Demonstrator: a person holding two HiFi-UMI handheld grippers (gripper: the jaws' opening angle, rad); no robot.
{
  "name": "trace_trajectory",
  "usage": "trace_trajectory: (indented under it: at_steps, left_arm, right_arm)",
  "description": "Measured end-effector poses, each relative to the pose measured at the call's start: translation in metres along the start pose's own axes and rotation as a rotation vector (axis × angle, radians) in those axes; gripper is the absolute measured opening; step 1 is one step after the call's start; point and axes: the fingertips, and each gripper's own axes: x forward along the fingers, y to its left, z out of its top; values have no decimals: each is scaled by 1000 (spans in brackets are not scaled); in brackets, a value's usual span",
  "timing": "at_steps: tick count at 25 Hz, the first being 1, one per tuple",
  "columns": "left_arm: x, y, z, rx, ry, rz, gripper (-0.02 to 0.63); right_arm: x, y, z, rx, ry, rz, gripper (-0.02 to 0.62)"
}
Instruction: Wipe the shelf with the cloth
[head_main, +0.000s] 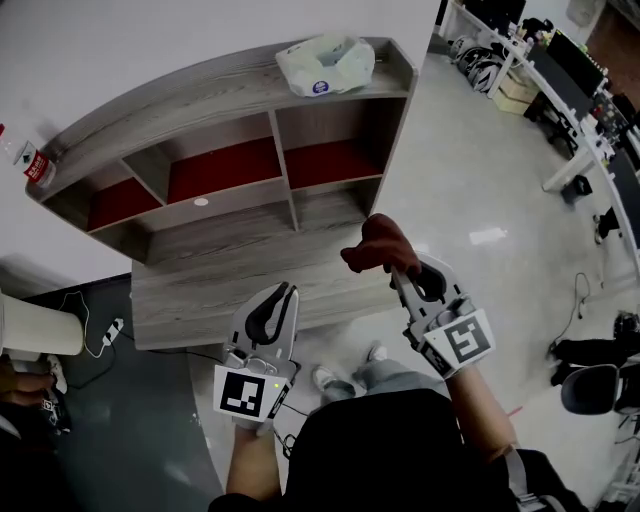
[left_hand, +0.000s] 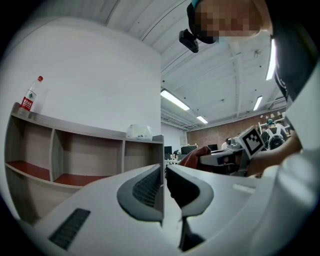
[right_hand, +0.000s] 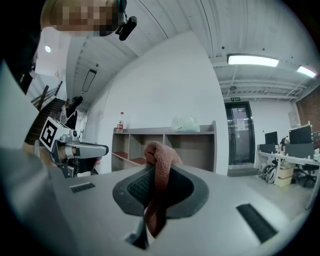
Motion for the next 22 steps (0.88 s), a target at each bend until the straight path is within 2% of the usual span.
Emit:
trace_trajectory:
  at_steps: [10, 17, 22]
  left_arm:
    - [61, 19, -18, -14, 51, 56, 43]
    - [126, 28, -25, -14, 93, 123, 43]
    - [150, 33, -24, -26, 92, 185, 43]
  right_arm:
    - [47, -53, -15, 41, 18, 46, 20]
    - [84, -107, -20, 66, 19, 128, 20]
    - [109, -124, -28, 65, 37, 191, 20]
